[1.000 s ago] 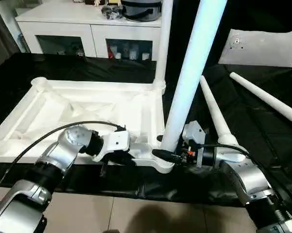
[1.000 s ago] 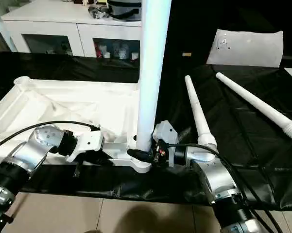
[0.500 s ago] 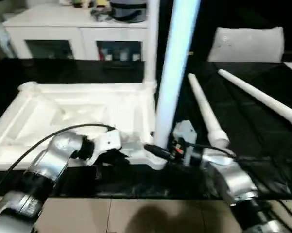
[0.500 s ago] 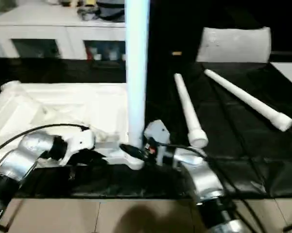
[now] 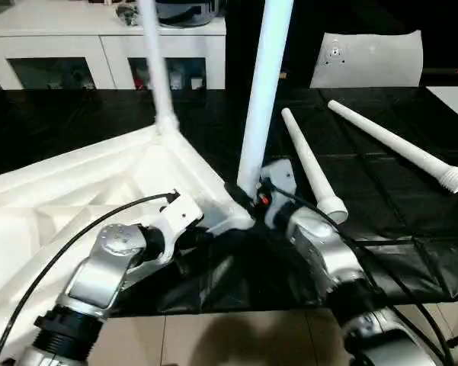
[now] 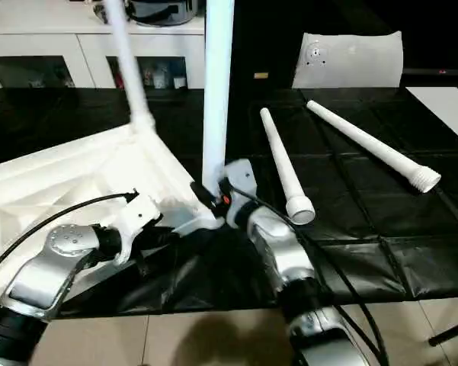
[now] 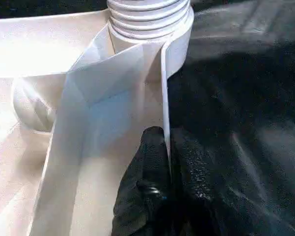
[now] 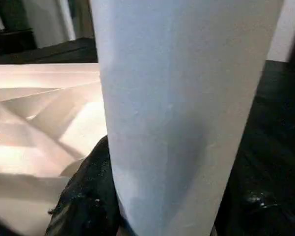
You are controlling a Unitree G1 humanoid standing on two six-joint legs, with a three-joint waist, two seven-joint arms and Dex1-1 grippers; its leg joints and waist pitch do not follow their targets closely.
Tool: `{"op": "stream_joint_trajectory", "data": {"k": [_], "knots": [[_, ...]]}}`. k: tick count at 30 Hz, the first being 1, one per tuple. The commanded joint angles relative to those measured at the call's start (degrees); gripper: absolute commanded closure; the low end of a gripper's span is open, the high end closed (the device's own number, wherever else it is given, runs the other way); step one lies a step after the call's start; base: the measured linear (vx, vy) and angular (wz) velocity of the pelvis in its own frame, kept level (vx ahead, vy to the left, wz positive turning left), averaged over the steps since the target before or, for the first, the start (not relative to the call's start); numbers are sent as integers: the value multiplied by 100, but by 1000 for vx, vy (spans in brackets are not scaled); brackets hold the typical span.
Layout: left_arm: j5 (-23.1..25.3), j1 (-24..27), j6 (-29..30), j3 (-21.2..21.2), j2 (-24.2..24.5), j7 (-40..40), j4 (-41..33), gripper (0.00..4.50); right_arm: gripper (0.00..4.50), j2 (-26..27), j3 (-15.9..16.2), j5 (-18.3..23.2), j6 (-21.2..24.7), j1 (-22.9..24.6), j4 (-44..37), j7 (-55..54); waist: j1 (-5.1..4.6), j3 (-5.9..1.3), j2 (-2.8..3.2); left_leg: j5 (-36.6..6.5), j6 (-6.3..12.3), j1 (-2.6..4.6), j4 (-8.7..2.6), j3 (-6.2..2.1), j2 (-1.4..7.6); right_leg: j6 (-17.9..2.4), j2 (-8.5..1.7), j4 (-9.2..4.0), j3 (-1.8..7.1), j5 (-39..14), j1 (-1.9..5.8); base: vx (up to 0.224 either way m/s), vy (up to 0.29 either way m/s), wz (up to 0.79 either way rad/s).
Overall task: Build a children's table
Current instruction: Rotate leg to tighten
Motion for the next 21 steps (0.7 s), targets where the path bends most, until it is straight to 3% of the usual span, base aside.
{"op": "stream_joint_trajectory", "data": {"k": [1, 4, 5, 7, 8, 9, 11, 13, 15, 19, 20, 21], "knots": [[-136, -71, -76, -190, -88, -130, -501, 450, 259, 30, -61, -98, 360, 174, 668, -297, 64, -201, 48, -1860, 134, -38, -457, -195, 362, -766, -557, -533, 349, -2474, 147, 0, 0, 0], [-40, -94, -33, -250, -35, -64, -486, 450, 259, 100, -102, -90, 340, 128, 766, -326, 74, -230, 44, -1617, 148, -55, -454, -182, 379, -871, -538, -481, 350, -1942, 174, 0, 0, 0], [-27, -106, 14, -259, -23, -29, -492, 450, 259, 136, -117, -87, 307, 107, 822, -370, 62, -215, 76, -1673, 134, -55, -460, -179, 377, -956, -536, -466, 346, -1848, 173, 0, 0, 0], [-25, -118, 40, -258, -20, -4, -491, 450, 259, 174, -146, -46, 283, 97, 865, -360, 44, -192, 64, -1907, 103, -38, -459, -179, 367, -918, -548, -509, 341, -2196, 163, 0, 0, 0], [-23, -129, 79, -256, -23, 23, -496, 450, 224, 204, -173, -16, 259, 77, 917, -361, 46, -182, 66, -1980, 88, -29, -461, -188, 367, -882, -554, -528, 338, -2356, 153, 0, 0, 0], [-16, -131, 117, -256, -21, 48, -511, 450, 203, 233, -202, -18, 210, 47, 989, -384, 43, -173, 107, -2139, 47, -9, -463, -203, 365, -801, -559, -554, 334, -2635, 133, 0, 0, 0], [-34, -163, 79, -244, -20, 38, -466, 450, 179, 270, -238, 5, 172, 8, 1056, -351, 17, -177, 97, -2263, 8, 2, -461, -215, 366, -740, -562, -581, 337, -2817, 116, 0, 0, 0], [-46, -177, 59, -238, -19, 25, -442, 450, 179, 277, -246, 10, 168, 3, 1060, -346, 38, -207, 104, -2128, -4, 3, -463, -212, 382, -794, -551, -548, 346, -2472, 132, 0, 0, 0], [-57, -199, -11, -229, -3, -11, -392, 450, 141, 281, -254, 20, 161, 3, 1053, -339, 56, -226, 125, -1838, 33, -25, -467, -188, 388, -971, -520, -471, 346, -1724, 166, 0, 0, 0], [-93, -225, -65, -229, 27, -35, -337, 450, 114, 273, -268, 12, 130, -10, 1085, -314, 106, -248, 117, -1501, 140, -35, -425, -149, 371, -1138, -544, -445, 350, -1325, 206, 0, 0, 0], [-62, -282, -177, -257, 80, -58, -170, 450, 100, 134, -205, -59, 99, 118, 943, -199, 128, -263, 83, -1306, 194, -50, -412, -141, 369, -1139, -536, -419, 346, -1124, 229, 0, 0, 0], [-46, -297, -230, -261, 113, -57, -93, 450, 92, 99, -215, -41, 90, 207, 829, -111, 143, -266, 120, -1237, 207, -40, -406, -142, 374, -1147, -529, -397, 345, -1029, 218, 0, 0, 0]]}}
